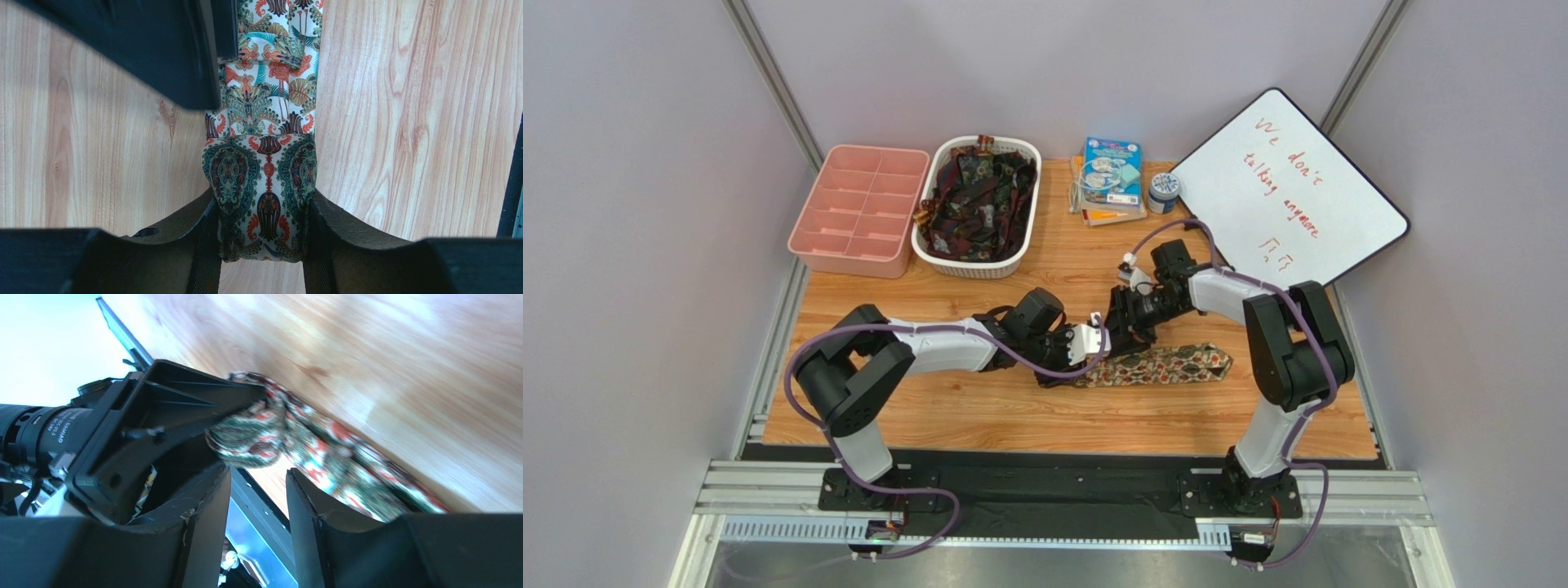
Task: Roll the ties
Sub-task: Close the tie at the center of the board.
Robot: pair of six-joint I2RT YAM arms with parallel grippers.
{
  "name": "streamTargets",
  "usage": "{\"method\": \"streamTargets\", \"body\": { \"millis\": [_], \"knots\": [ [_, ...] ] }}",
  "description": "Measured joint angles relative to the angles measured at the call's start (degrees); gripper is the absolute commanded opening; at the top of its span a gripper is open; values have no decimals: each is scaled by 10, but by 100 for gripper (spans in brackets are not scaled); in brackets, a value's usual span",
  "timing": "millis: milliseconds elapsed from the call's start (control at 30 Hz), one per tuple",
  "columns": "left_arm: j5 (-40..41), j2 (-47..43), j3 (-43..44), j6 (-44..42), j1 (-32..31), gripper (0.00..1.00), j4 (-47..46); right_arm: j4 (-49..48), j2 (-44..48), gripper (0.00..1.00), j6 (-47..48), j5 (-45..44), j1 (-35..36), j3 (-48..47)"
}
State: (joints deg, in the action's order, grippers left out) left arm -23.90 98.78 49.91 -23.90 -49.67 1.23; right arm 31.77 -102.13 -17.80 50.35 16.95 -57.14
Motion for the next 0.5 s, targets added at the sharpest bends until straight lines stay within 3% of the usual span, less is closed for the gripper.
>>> {"method": "streamTargets", "body": {
  "millis": [267, 367, 500],
  "knots": [
    [3, 9, 12, 0, 0, 40, 7, -67, -19, 47, -58, 21, 49, 9],
    [4, 9, 12, 0, 0, 41, 7, -80, -37, 34, -66, 22, 58, 9],
    [4, 9, 12, 0, 0, 48, 7, -85, -56, 6, -68, 33, 63, 7]
  ]
}}
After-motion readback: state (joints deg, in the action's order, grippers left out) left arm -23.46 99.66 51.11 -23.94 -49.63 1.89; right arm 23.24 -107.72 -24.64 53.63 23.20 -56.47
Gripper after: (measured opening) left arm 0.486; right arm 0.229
